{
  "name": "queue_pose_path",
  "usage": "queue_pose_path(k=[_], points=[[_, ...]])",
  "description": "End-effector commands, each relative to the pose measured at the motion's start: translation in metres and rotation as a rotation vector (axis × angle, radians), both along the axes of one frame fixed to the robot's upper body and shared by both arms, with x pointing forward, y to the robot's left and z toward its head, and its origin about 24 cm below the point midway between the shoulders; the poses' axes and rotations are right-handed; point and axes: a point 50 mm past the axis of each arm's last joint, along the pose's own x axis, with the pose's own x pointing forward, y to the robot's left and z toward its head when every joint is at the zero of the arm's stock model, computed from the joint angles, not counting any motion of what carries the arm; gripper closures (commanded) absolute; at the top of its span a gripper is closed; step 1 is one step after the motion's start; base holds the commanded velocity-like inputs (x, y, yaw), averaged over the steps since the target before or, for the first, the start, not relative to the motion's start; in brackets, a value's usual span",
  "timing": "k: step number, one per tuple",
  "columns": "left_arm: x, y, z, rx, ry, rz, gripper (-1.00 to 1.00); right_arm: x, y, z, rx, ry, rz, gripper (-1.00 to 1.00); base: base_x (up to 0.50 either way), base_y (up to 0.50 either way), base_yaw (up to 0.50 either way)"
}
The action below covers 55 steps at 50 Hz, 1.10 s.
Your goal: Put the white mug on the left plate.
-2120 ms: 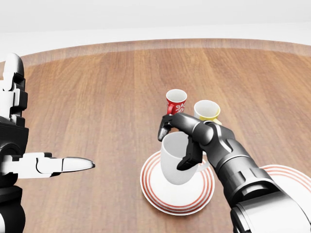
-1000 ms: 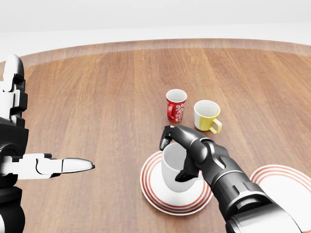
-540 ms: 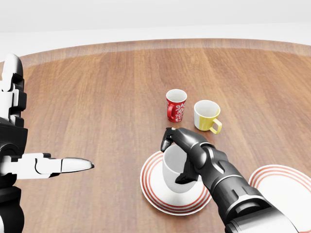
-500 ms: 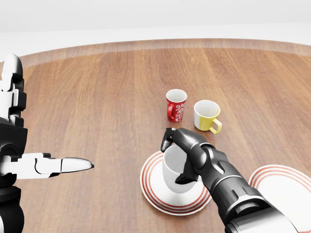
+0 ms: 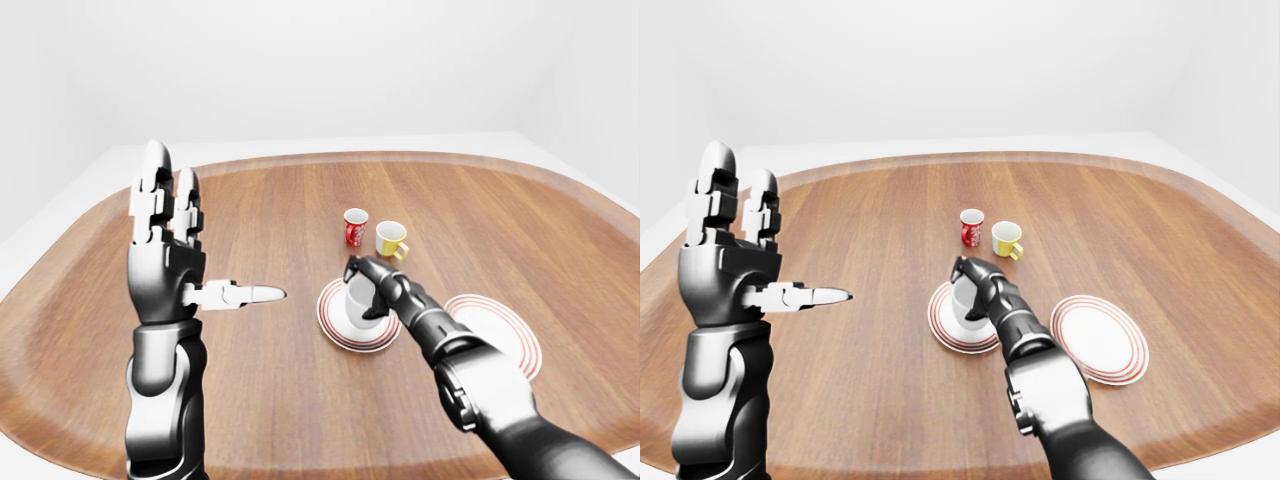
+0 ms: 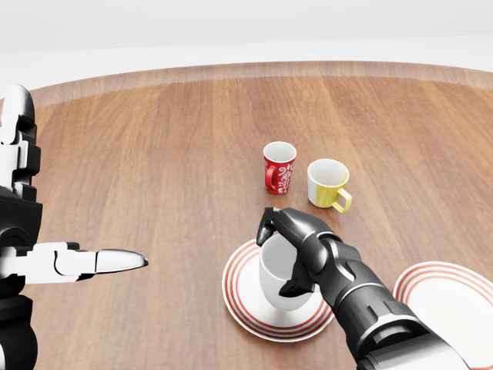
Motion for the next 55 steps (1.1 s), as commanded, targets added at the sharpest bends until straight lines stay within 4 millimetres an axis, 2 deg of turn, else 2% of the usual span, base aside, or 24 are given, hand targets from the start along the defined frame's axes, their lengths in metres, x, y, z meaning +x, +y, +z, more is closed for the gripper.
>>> queue_pose_path(k=[1,16,17,18,19,20,21,30,31,35,40,46,53,55], points=[[0.000,0.000,0.000,0.000,-0.002,0.001,-1.00,0.000,0.000,0.000,-0.016,-0.015,0.003,1.00,0.00,0.00,0.00],[0.000,0.000,0.000,-0.001,0.002,0.002,-1.00,-0.001,0.000,-0.001,-0.021,-0.013,0.006,1.00,0.00,0.00,0.00],[0.000,0.001,0.000,-0.001,0.001,0.002,-1.00,-0.001,0.000,-0.001,-0.023,-0.012,0.006,0.87,0.00,0.00,0.00],[0.000,0.001,0.000,-0.001,0.001,0.003,-1.00,-0.001,0.000,-0.002,-0.023,-0.010,0.005,0.35,0.00,0.00,0.00],[0.000,0.001,0.000,-0.001,0.001,0.003,-1.00,-0.001,0.000,-0.002,-0.024,-0.011,0.005,0.13,0.00,0.00,0.00],[0.000,0.001,0.000,-0.001,0.001,0.003,-1.00,-0.001,0.000,-0.002,-0.024,-0.009,0.006,-0.20,0.00,0.00,0.00],[0.000,0.001,-0.001,-0.001,0.003,0.003,-1.00,-0.001,0.000,-0.002,-0.025,-0.009,0.006,-1.00,0.00,0.00,0.00],[0.001,0.002,0.000,0.000,0.002,0.005,-1.00,-0.009,-0.002,-0.014,-0.024,0.076,0.028,-1.00,0.00,0.00,0.00],[0.001,0.002,-0.001,0.001,0.005,0.007,-1.00,-0.017,-0.002,-0.025,-0.035,0.174,0.071,-1.00,0.00,0.00,0.00],[0.002,0.003,-0.001,0.002,0.007,0.009,-1.00,-0.035,-0.007,-0.047,-0.104,0.317,0.141,-1.00,0.00,0.00,0.00],[0.002,0.002,-0.003,0.004,0.017,0.007,-1.00,-0.040,-0.010,-0.052,-0.113,0.372,0.158,-1.00,0.00,0.00,0.00],[0.002,0.002,-0.003,0.006,0.018,0.005,-1.00,-0.035,-0.011,-0.047,-0.109,0.361,0.157,-1.00,0.00,0.00,0.00],[0.000,-0.002,-0.006,0.009,0.029,-0.007,-1.00,0.003,-0.003,0.008,-0.065,0.179,0.147,-1.00,0.00,0.00,0.00],[0.000,-0.002,-0.006,0.009,0.026,-0.010,-1.00,0.007,-0.002,0.016,-0.066,0.156,0.153,-1.00,0.00,0.00,0.00]])
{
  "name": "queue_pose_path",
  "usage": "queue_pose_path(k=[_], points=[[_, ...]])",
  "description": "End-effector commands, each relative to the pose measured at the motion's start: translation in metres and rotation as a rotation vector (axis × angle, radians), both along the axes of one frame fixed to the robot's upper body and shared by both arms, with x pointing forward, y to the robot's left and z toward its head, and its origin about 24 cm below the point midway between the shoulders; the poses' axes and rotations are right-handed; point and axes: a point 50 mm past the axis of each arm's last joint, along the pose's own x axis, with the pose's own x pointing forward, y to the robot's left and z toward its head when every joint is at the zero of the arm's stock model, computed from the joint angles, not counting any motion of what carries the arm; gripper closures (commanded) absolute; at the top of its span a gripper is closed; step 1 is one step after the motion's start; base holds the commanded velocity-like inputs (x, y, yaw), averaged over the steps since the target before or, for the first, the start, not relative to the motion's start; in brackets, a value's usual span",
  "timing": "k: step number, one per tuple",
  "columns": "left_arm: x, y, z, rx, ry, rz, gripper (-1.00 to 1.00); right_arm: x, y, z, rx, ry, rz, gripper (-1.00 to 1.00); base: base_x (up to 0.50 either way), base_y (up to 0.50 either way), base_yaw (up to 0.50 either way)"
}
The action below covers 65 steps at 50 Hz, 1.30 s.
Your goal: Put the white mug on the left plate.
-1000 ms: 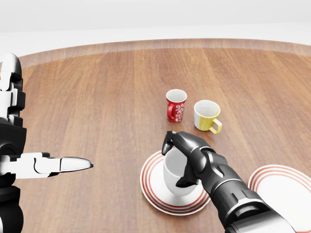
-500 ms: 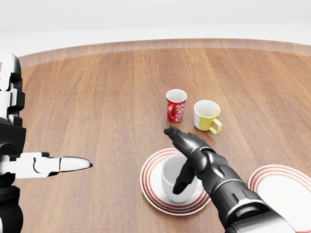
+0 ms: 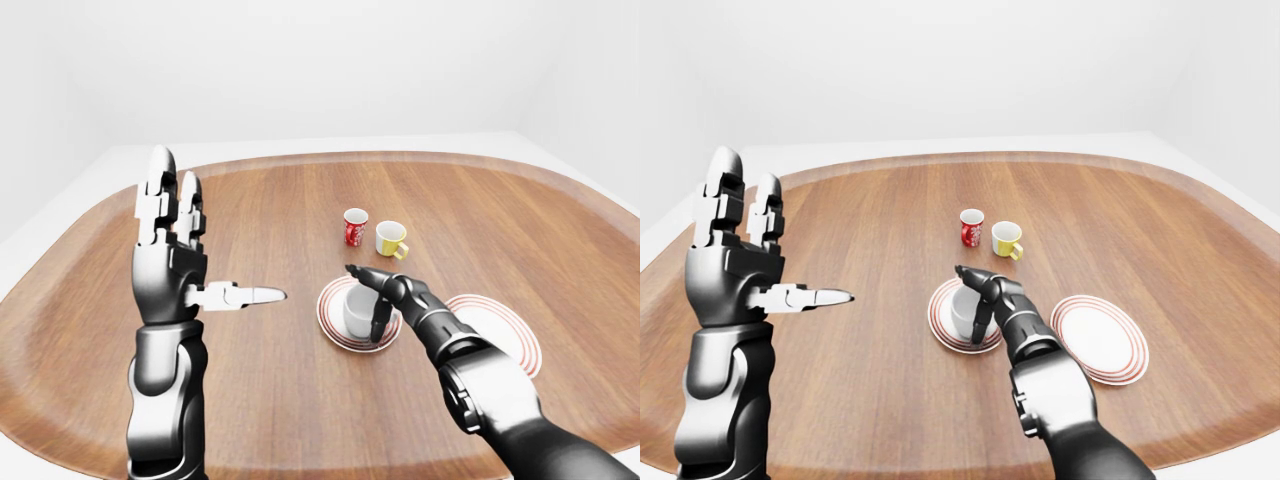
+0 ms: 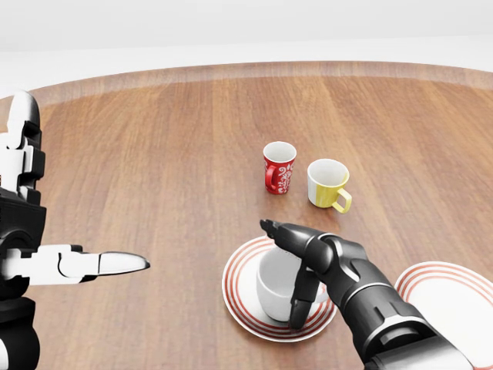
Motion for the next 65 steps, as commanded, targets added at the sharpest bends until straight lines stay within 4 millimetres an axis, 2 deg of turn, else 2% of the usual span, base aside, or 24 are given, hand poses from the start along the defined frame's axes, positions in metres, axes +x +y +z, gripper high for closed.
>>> queue_pose_path(k=[1,19,23,24,27,31,34,37,38,40,51,57,65], points=[[-0.001,-0.002,-0.001,0.004,0.004,-0.011,-1.00,0.016,0.004,0.028,0.022,-0.048,0.024,-1.00,0.00,0.00,0.00],[-0.002,-0.002,0.001,0.004,-0.007,-0.010,-1.00,0.024,0.009,0.050,0.035,-0.115,0.056,-1.00,0.00,0.00,0.00],[-0.002,-0.002,0.002,0.003,-0.010,-0.010,-1.00,0.023,0.016,0.056,0.127,-0.106,0.067,-1.00,0.00,0.00,0.00],[-0.002,-0.002,0.002,0.003,-0.011,-0.009,-1.00,0.022,0.023,0.059,0.235,-0.077,0.070,-1.00,0.00,0.00,0.00],[-0.002,-0.001,0.003,0.003,-0.016,-0.008,-1.00,0.019,0.028,0.062,0.390,-0.065,0.055,-1.00,0.00,0.00,0.00],[-0.001,-0.002,0.003,0.004,-0.014,-0.009,-1.00,0.012,0.039,0.082,0.671,-0.004,0.051,-1.00,0.00,0.00,0.00],[-0.002,-0.002,0.003,0.004,-0.016,-0.010,-1.00,0.008,0.044,0.106,0.847,-0.036,0.110,-1.00,0.00,0.00,0.00],[-0.001,-0.001,0.003,0.004,-0.014,-0.008,-1.00,0.012,0.039,0.133,1.073,-0.107,0.101,-1.00,0.00,0.00,0.00],[-0.001,-0.002,0.002,0.004,-0.011,-0.009,-1.00,0.012,0.034,0.150,1.202,-0.155,0.109,-1.00,0.00,0.00,0.00],[-0.002,-0.002,0.002,0.004,-0.013,-0.009,-1.00,0.014,0.028,0.160,1.290,-0.193,0.083,-1.00,0.00,0.00,0.00],[-0.002,-0.001,0.003,0.005,-0.013,-0.006,-1.00,0.004,0.024,0.133,1.270,-0.160,0.024,-1.00,0.00,0.00,0.00],[-0.002,0.000,0.003,0.006,-0.015,-0.004,-1.00,0.001,0.012,0.115,1.302,-0.154,-0.080,-1.00,0.00,0.00,0.00],[-0.002,-0.002,0.002,0.008,-0.011,-0.007,-1.00,-0.010,-0.010,0.128,1.526,-0.300,-0.229,-1.00,0.00,0.00,0.00]])
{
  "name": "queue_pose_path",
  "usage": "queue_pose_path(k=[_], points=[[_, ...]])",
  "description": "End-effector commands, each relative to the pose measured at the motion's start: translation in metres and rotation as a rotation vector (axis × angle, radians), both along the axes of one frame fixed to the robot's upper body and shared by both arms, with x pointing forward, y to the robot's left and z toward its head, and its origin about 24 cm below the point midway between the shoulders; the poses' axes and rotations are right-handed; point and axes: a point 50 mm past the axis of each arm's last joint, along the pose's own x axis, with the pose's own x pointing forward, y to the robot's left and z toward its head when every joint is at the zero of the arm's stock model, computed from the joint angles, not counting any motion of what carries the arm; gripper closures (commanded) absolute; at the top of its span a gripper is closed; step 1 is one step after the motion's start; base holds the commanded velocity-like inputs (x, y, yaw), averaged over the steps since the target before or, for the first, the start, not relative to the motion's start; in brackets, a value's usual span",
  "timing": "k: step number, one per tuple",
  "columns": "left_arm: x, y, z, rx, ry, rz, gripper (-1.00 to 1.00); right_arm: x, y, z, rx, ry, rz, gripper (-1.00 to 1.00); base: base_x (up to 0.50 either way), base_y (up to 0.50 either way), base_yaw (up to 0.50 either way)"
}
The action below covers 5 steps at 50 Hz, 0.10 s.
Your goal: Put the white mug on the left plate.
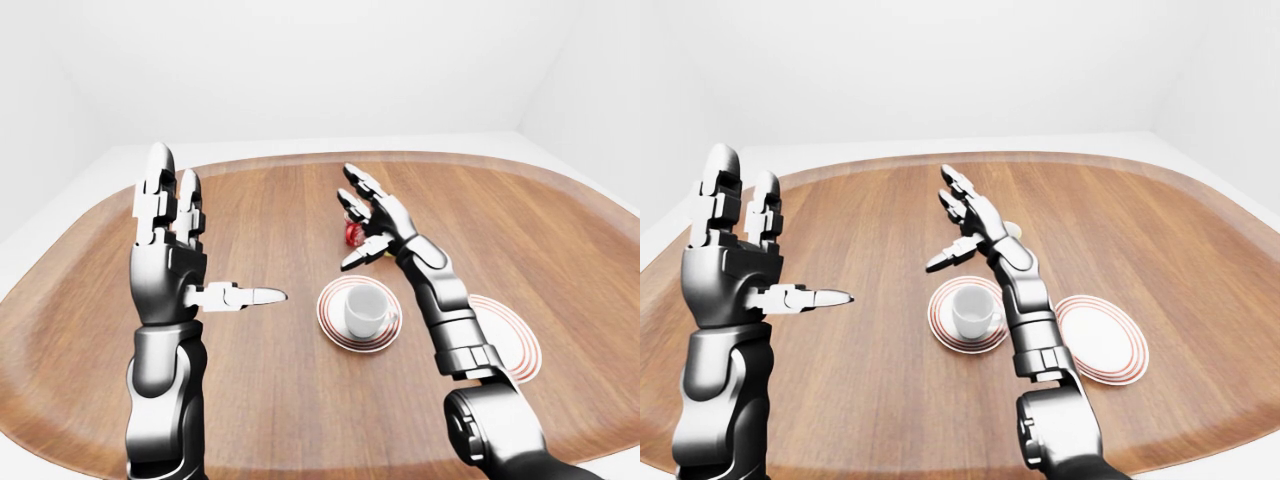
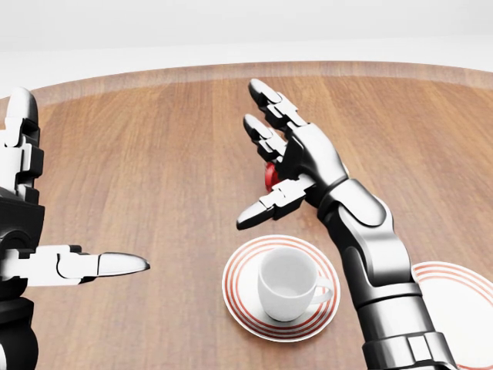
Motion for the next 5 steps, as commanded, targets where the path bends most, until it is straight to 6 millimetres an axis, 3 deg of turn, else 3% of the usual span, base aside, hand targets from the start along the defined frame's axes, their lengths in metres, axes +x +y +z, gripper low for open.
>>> queue_pose_path(k=[1,5], points=[[0.000,-0.001,-0.001,0.002,0.004,-0.001,-1.00,-0.015,-0.029,0.005,0.333,0.001,-0.214,-1.00,0.00,0.00,0.00],[-0.001,-0.001,0.000,0.004,0.000,-0.001,-1.00,-0.034,-0.038,0.009,0.536,-0.001,-0.286,-1.00,0.00,0.00,0.00]])
